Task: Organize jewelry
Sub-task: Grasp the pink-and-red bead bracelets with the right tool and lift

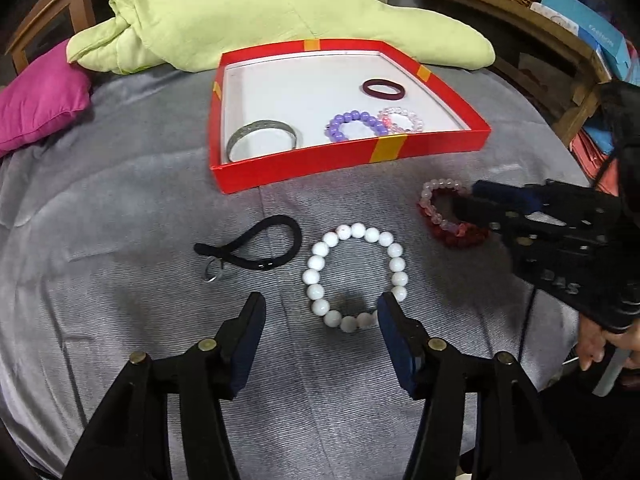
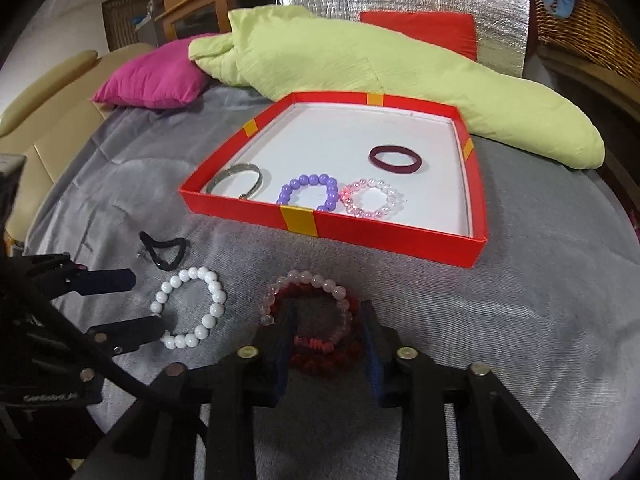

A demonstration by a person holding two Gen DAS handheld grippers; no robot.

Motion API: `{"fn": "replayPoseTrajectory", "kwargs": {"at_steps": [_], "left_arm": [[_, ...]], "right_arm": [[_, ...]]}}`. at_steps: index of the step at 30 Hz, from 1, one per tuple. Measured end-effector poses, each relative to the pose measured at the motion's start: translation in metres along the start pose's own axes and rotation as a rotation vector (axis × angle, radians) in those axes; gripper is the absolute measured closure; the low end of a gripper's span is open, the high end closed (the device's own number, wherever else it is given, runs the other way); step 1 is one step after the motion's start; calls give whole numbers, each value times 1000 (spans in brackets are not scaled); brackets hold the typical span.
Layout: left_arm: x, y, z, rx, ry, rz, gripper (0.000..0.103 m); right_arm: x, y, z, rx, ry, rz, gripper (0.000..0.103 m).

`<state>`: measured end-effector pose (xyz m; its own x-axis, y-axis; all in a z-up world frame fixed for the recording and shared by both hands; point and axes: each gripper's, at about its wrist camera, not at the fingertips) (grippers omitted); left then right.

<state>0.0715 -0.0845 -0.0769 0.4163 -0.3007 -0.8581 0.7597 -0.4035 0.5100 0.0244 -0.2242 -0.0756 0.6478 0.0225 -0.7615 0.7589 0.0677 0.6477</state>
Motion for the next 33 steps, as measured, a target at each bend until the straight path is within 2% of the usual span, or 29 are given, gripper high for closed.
{"fn": "replayPoseTrajectory", "kwargs": {"at_steps": [2, 3, 5, 10, 17, 22, 33], "left_arm": [[2, 0, 2, 0, -13, -4, 42], [2, 1, 3, 3, -19, -6, 42], [5, 1, 5, 9, -26, -12, 42], [6, 2, 2, -8, -38, -19, 42], [7, 0, 7, 9, -60, -30, 41], [7, 0, 10, 10, -72, -35, 37], [11, 0, 14, 25, -82, -35, 37]], "right_arm": [[5, 1, -1, 4, -11, -5, 83], [8, 2, -2, 6, -13, -17, 84], [14, 2, -2, 10, -25, -39, 95], [6, 3, -2, 13, -29, -7, 95], [-17, 11, 18, 112, 11, 66, 95], [-22, 12, 22, 134, 28, 76, 95], [-29, 13, 19, 145, 54, 94, 95]]}}
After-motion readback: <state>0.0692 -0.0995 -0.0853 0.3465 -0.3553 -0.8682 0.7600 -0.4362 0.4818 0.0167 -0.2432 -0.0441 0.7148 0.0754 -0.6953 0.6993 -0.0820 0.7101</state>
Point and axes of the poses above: each gripper's, at about its wrist camera, not at the fingertips, and x roughly the way its jaws point, z to its right, y to its top, and after that the axes turned 1 degree about -x, right-handed
